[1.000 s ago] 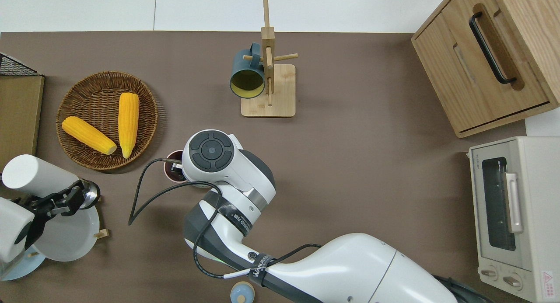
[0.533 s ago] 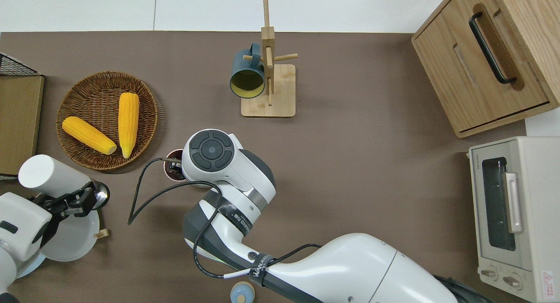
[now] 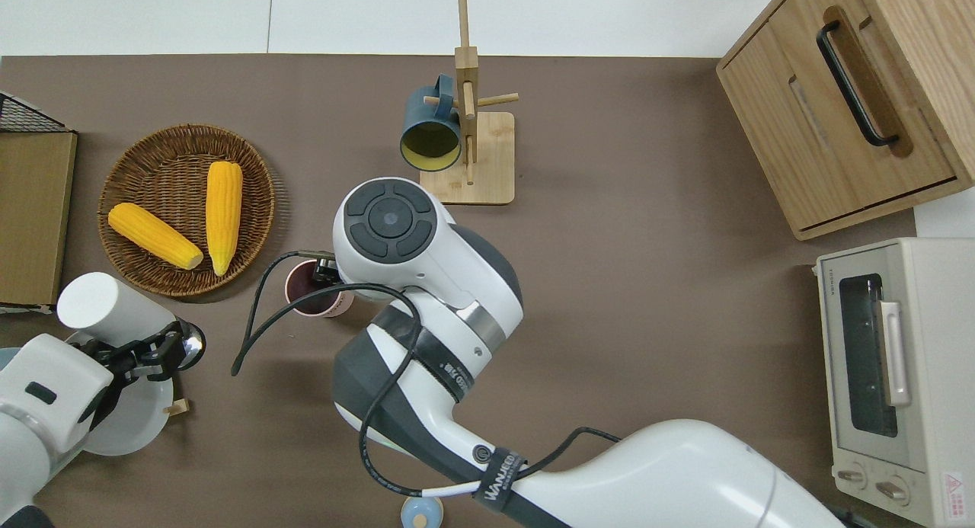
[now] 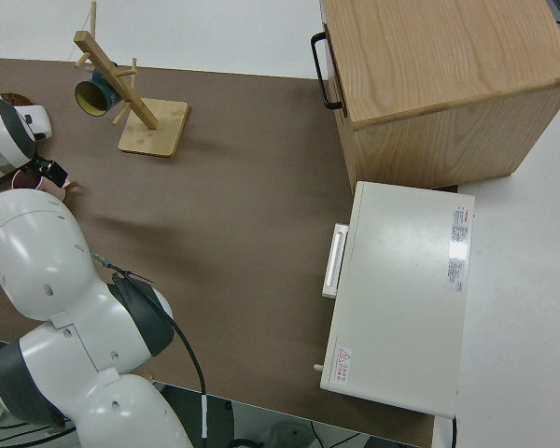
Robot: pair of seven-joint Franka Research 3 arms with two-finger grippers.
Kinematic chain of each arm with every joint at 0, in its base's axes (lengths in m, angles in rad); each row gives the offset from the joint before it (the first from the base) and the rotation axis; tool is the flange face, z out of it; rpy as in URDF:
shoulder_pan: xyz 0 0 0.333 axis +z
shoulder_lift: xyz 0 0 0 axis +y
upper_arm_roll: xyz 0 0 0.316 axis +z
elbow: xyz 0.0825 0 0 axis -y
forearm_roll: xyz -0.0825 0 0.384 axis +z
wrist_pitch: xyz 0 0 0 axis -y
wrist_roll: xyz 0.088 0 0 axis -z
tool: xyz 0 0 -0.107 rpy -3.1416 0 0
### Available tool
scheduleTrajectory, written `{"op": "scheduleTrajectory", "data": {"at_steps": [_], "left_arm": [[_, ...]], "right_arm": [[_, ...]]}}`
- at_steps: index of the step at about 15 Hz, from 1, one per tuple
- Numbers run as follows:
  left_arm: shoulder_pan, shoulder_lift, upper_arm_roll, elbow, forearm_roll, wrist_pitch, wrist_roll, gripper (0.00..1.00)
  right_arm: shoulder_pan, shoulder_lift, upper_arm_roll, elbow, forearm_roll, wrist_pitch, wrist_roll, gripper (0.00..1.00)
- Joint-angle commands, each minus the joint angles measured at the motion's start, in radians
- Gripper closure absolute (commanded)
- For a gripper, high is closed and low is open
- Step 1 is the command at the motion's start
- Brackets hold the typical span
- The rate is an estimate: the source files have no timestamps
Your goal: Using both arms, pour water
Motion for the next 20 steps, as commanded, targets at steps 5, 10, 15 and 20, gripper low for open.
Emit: {"op": "scheduleTrajectory", "data": {"at_steps": [5, 10, 15, 20], "left_arm": [[-0.082, -0.017, 0.009, 0.005, 0.004, -0.043, -0.001, 1.00], [-0.137, -0.009, 0.009, -0.020, -0.014, -0.043, 0.002, 1.00], [-0.183, 0.008, 0.009, -0.029, -0.051, -0.038, 0.002, 1.00], [-0.211, 0.011, 0.009, -0.041, -0.065, -0.041, 0.002, 1.00]], "right_arm": [[-0.140, -0.186, -0.081, -0.042, -0.014, -0.202, -0.567, 0.009], [-0.186, -0.278, -0.190, -0.129, -0.012, -0.261, -0.796, 0.009], [-0.329, -0.396, -0.199, -0.259, -0.009, -0.272, -0.917, 0.009], [-0.366, -0.533, -0.285, -0.347, 0.105, -0.278, -0.916, 0.009]]}}
